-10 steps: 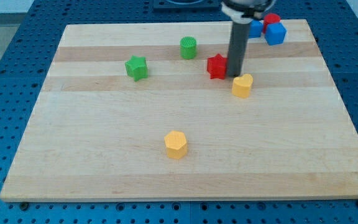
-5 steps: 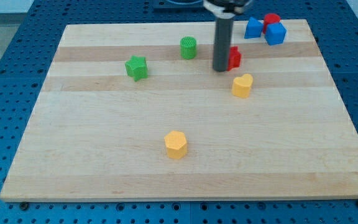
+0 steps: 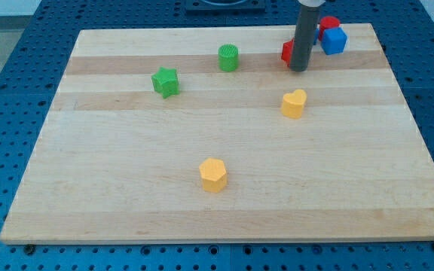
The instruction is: Place the red star to the bottom of the blue triangle
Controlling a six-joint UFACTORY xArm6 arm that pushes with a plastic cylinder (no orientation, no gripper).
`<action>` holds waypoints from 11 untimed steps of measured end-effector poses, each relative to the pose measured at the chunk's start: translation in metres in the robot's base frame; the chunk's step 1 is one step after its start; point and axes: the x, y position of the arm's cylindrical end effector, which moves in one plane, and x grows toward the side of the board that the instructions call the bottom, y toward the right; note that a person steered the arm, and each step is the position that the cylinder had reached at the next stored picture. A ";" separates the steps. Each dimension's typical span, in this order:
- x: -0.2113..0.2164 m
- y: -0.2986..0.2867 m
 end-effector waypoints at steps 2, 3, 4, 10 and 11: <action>-0.004 0.007; -0.004 -0.013; -0.003 -0.025; -0.041 -0.015; -0.034 -0.028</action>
